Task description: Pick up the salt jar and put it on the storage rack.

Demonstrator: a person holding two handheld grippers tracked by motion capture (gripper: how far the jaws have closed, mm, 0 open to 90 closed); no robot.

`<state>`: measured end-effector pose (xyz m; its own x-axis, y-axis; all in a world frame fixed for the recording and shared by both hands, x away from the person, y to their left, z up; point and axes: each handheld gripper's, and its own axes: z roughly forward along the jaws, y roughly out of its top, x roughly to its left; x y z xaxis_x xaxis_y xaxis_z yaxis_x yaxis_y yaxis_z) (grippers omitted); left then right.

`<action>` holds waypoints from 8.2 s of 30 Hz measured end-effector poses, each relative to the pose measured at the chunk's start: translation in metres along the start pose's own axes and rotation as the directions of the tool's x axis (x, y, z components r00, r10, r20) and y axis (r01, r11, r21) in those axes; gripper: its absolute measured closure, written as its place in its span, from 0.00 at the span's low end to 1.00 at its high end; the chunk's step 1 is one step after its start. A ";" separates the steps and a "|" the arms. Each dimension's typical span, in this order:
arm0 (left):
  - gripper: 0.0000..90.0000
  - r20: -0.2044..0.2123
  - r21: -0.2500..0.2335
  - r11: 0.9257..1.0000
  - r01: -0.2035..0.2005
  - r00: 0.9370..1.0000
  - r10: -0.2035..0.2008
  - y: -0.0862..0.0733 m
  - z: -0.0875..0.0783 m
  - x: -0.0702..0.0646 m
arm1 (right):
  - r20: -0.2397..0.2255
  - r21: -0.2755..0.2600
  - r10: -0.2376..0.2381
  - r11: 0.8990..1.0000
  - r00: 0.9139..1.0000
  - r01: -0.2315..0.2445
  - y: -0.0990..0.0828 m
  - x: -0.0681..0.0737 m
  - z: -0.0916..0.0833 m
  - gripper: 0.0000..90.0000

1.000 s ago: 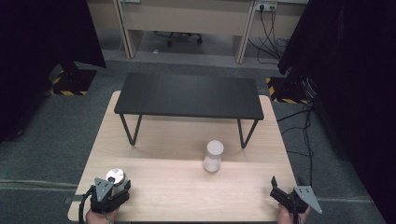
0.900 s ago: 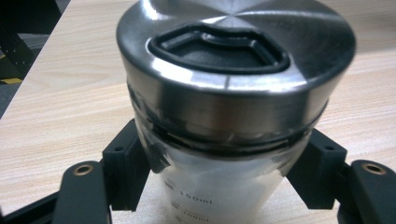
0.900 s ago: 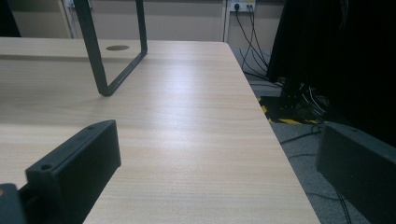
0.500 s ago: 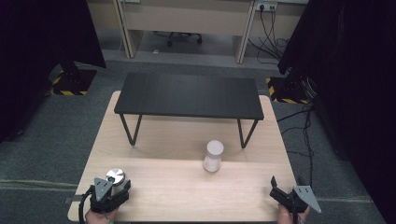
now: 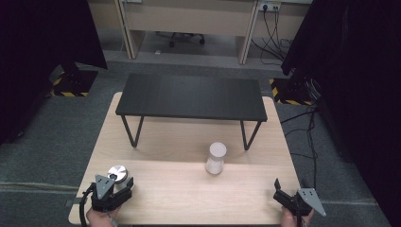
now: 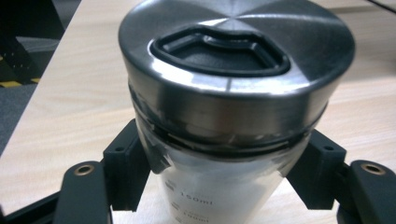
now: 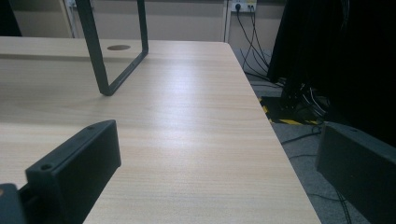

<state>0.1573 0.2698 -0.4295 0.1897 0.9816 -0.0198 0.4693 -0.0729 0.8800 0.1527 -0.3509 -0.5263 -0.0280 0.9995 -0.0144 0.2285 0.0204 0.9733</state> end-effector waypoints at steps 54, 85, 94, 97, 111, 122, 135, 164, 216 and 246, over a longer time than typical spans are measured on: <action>0.34 0.102 -0.094 0.994 -0.063 0.992 0.073 0.166 0.012 -0.034 | -0.008 -0.014 0.044 0.999 0.999 -0.044 -0.002 -0.003 -0.001 0.00; 0.34 0.078 -0.097 0.992 -0.078 0.993 0.086 0.235 0.071 -0.031 | 0.004 0.008 0.014 1.000 1.000 -0.014 0.002 0.001 0.001 0.00; 0.34 0.077 -0.089 0.992 -0.090 0.992 0.097 0.249 0.097 -0.029 | 0.017 0.013 0.005 1.000 1.000 -0.005 0.003 0.003 0.002 0.00; 0.34 0.072 -0.098 0.991 -0.093 0.992 0.101 0.251 0.103 -0.030 | 0.021 0.015 0.003 1.000 1.000 -0.003 0.003 0.004 0.002 0.00; 0.34 0.076 -0.083 0.992 -0.092 0.992 0.098 0.263 0.126 -0.025 | 0.036 0.023 -0.005 1.000 0.999 0.004 0.004 0.007 0.004 0.00; 0.34 0.078 -0.062 0.993 -0.096 0.992 0.101 0.264 0.131 -0.024 | 0.037 0.019 0.003 1.000 0.999 -0.003 0.003 0.007 0.003 0.00; 0.34 0.095 -0.042 0.996 -0.074 0.992 0.078 0.269 0.135 -0.020 | 0.033 0.015 0.006 1.000 0.999 -0.006 0.003 0.006 0.003 0.00; 0.00 0.108 -0.080 0.994 -0.075 0.991 0.084 0.258 0.120 -0.030 | 0.030 0.007 0.007 1.000 1.000 -0.008 0.002 0.006 0.001 0.00; 0.00 0.003 -0.025 1.000 -0.005 1.000 0.005 0.087 0.039 0.019 | -0.010 0.004 -0.033 0.999 0.999 0.033 0.000 0.001 0.000 0.00; 0.00 -0.064 0.032 0.997 0.076 0.995 -0.074 0.012 0.034 0.054 | -0.043 0.010 -0.008 1.000 0.999 0.009 0.001 -0.007 -0.001 0.00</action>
<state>0.2028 0.3158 -0.4358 0.0988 0.9936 -0.0540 0.5094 -0.0039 0.8605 0.1525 -0.3576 -0.5247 -0.0717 0.9973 -0.0126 0.2381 0.0294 0.9708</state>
